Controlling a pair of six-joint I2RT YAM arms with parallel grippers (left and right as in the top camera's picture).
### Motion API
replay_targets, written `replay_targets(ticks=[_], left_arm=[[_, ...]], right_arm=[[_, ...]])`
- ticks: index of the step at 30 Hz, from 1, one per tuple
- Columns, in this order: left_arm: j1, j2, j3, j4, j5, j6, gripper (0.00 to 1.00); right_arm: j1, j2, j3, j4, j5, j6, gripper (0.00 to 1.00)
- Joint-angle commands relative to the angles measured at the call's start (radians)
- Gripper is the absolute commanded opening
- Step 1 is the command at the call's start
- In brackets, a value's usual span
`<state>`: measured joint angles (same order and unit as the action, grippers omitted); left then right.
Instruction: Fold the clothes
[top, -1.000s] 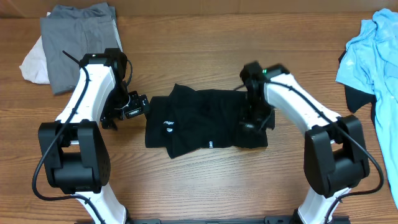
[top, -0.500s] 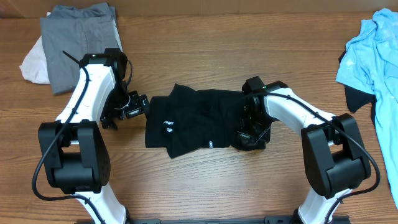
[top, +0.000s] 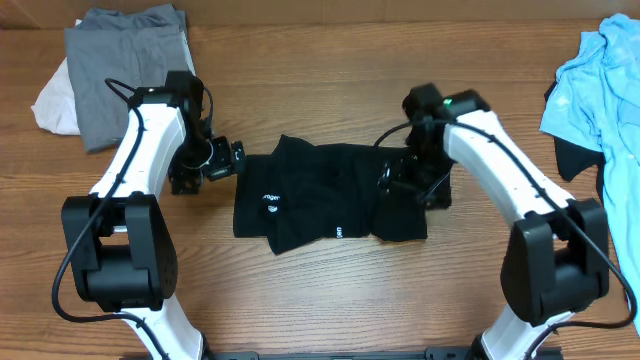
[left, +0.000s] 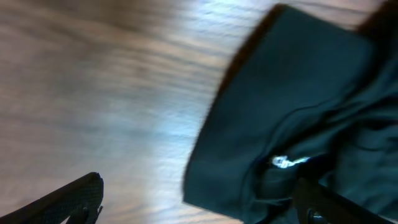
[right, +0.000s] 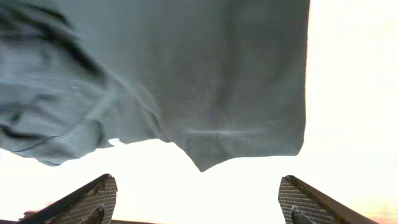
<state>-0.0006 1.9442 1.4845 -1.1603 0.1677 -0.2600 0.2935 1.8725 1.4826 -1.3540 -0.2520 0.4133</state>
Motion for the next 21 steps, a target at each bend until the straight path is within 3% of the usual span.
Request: replay_targets(ticks=[1,6,12,17,21], left_arm=[[-0.005,-0.002,-0.035,0.031,0.109,0.113,1.0],[0.047,-0.002,-0.043,0.049,0.091,0.126,1.0],[0.139,0.024,-0.043,0.042,0.158,0.182,1.0],[0.149,0.067,-0.043,0.029,0.278,0.28,1.0],[0.148,0.102,-0.043,0.029,0.297,0.282,1.0]], right_arm=[[-0.003,-0.031,0.056,-0.006,0.019,-0.056,0.89],[-0.003,-0.031,0.055,0.004,0.02,-0.071,0.99],[-0.003,-0.031,0.055,0.029,0.019,-0.07,1.0],[-0.003,-0.031,0.055,0.051,0.019,-0.07,1.0],[-0.003,-0.031,0.055,0.051,0.02,-0.071,1.0]])
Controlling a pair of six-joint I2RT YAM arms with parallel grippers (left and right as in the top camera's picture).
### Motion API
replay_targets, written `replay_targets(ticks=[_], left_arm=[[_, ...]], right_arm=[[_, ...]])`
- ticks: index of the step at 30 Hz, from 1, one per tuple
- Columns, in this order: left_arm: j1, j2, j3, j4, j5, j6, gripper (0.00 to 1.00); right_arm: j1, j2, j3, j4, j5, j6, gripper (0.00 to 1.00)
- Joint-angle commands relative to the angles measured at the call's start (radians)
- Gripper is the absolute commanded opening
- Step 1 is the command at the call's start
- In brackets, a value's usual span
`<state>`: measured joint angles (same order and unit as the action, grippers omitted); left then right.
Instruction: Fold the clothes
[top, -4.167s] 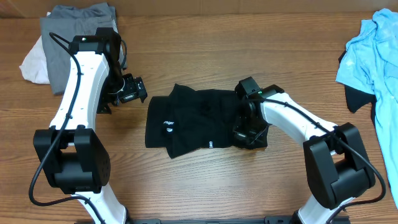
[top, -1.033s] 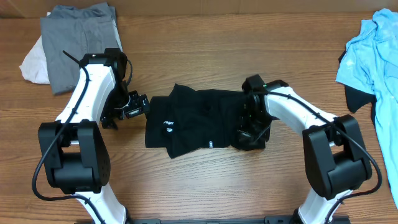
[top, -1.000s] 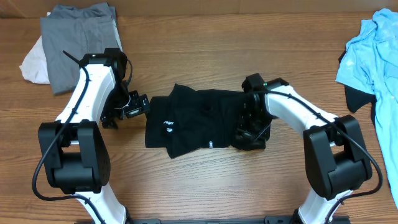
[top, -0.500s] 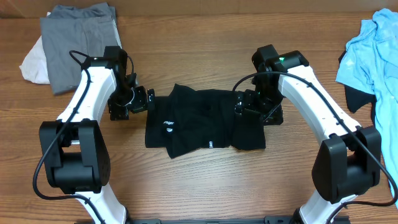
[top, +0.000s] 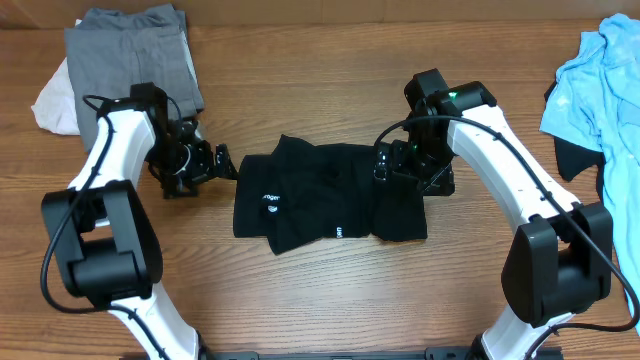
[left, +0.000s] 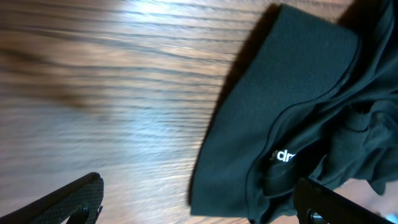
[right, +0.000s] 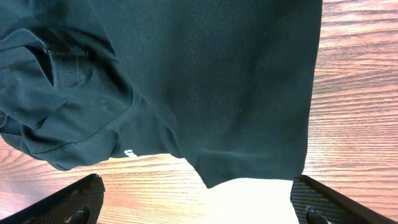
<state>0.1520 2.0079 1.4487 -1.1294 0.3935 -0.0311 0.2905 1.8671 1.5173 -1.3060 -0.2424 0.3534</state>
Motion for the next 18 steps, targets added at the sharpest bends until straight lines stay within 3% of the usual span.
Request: replay_targets(ticks=[1,18], left_arm=[[-0.005,0.048,-0.008,-0.002,0.071,0.054,1.0],[-0.064,0.298,-0.008,-0.02,0.097,0.062,0.99]], right_arm=[[0.0,-0.026,0.021,0.003,0.011,-0.013,1.0],[0.0,-0.026,0.021,0.03,0.01,-0.013,1.0]])
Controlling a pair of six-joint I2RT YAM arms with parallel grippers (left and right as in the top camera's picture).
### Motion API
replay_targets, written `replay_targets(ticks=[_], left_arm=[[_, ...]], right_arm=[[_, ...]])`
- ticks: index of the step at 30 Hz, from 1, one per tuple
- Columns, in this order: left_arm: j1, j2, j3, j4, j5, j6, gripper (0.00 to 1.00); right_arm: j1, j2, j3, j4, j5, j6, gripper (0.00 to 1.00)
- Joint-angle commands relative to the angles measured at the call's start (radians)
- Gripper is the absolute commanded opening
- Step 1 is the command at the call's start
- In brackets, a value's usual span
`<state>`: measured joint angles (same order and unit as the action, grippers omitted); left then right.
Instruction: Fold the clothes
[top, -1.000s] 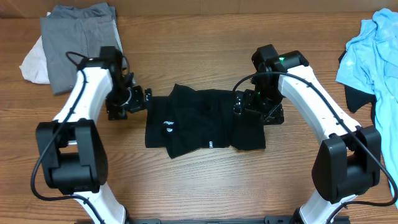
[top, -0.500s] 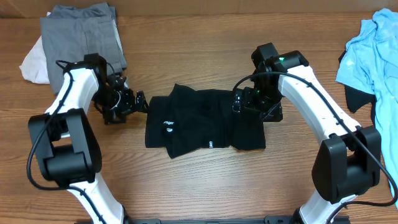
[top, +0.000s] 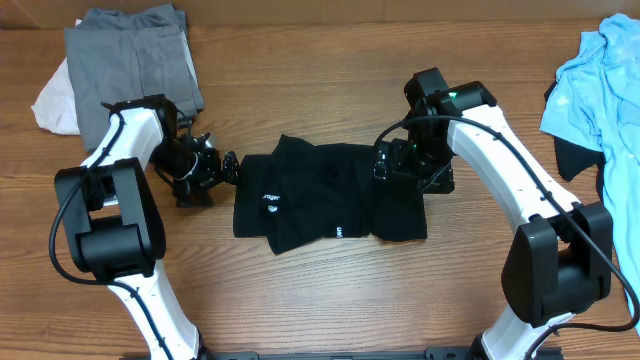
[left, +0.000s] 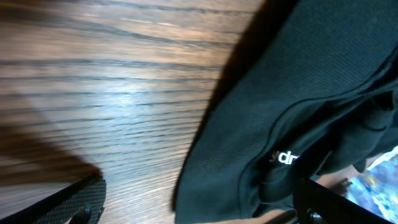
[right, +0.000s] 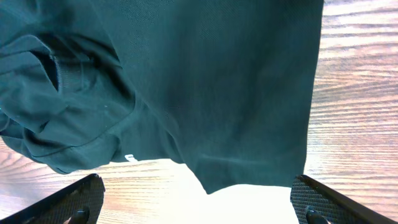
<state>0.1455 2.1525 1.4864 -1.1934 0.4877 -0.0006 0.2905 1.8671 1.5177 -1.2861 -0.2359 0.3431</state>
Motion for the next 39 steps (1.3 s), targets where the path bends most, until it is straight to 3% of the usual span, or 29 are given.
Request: replay_targets(ticks=[1,14,19,24,28,32,34,39], left_arm=[[-0.068,0.169,-0.046,0.045,0.004,0.031,0.98],[-0.213,0.249,-0.046,0.058,0.002,0.031,0.95],[-0.238,0.249,-0.046,0.062,0.003,0.031,0.6],[-0.246,0.249,-0.046,0.065,0.004,0.031,0.49],[-0.247,0.249,-0.046,0.069,0.005,0.021,0.23],[-0.247,0.249,-0.046,0.069,0.005,0.0,0.2],[-0.247,0.249,-0.046,0.073,0.004,0.0,0.04],[-0.247,0.249,-0.045,0.076,-0.006,0.0,0.04]], right_arm=[[0.0,-0.026,0.02,0.014,0.002,-0.003,1.0],[0.0,-0.026,0.02,0.018,-0.001,-0.003,1.0],[0.0,-0.026,0.02,0.022,-0.001,-0.003,1.0],[0.0,-0.026,0.02,0.024,-0.001,-0.003,1.0],[0.0,-0.026,0.02,0.024,-0.001,-0.003,1.0],[0.0,-0.026,0.02,0.025,-0.001,-0.003,1.0],[0.0,-0.026,0.02,0.024,-0.001,-0.003,1.0],[0.0,-0.026,0.02,0.024,-0.001,-0.003,1.0]])
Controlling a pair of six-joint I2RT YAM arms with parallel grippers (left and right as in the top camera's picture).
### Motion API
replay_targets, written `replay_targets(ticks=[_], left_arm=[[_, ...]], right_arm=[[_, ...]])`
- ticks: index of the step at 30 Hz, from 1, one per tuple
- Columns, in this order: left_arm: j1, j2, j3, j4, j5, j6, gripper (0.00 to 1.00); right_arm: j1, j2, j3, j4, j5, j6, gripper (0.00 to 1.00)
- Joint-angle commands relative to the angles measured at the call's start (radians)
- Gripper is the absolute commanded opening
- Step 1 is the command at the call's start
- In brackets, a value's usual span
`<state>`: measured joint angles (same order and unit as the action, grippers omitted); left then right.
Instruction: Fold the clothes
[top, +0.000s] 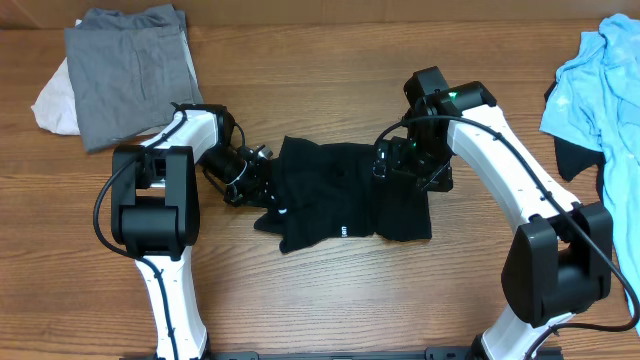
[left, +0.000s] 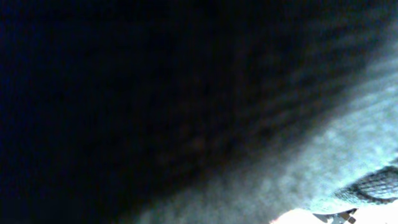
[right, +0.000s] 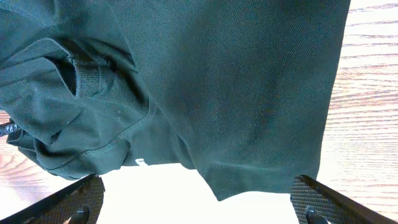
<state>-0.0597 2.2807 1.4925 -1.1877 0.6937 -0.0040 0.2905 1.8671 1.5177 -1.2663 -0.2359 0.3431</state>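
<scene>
A black garment lies crumpled at the middle of the wooden table, its left edge bunched inward. My left gripper is pushed into that left edge. In the left wrist view dark fabric fills the frame and hides the fingers. My right gripper hovers over the garment's right part. In the right wrist view it is open, its fingertips wide apart, with the garment's hem lying flat beyond them and nothing between them.
Folded grey clothes lie on a white cloth at the back left. A light blue garment lies over a dark cloth at the right edge.
My left gripper has moved right from the bare table into the garment's left edge, which is now bunched toward the middle. Fabric now covers the left wrist view. The right gripper barely moved.
My left gripper stood open on the table left of the garment through all three earlier moments, turning while the arm swung. My right gripper stayed open over the garment's right side. Now the left gripper is in the fabric and the left edge has shifted right.
</scene>
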Motion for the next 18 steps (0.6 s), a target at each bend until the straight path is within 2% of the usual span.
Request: replay_targets(ticks=[1,6,13,18], left_arm=[[-0.039,0.121,-0.049,0.066,-0.23,-0.005,0.04],[-0.002,0.121,-0.01,0.002,-0.402,-0.141,0.04],[0.113,0.12,0.135,-0.212,-0.665,-0.29,0.04],[0.174,0.088,0.286,-0.329,-0.686,-0.315,0.04]], right_arm=[[0.0,-0.026,0.02,0.004,-0.001,-0.003,1.0],[0.0,-0.026,0.02,-0.003,0.0,-0.003,1.0],[0.0,-0.026,0.012,0.01,0.0,-0.003,1.0],[0.0,-0.025,-0.053,0.078,0.014,0.002,1.0]])
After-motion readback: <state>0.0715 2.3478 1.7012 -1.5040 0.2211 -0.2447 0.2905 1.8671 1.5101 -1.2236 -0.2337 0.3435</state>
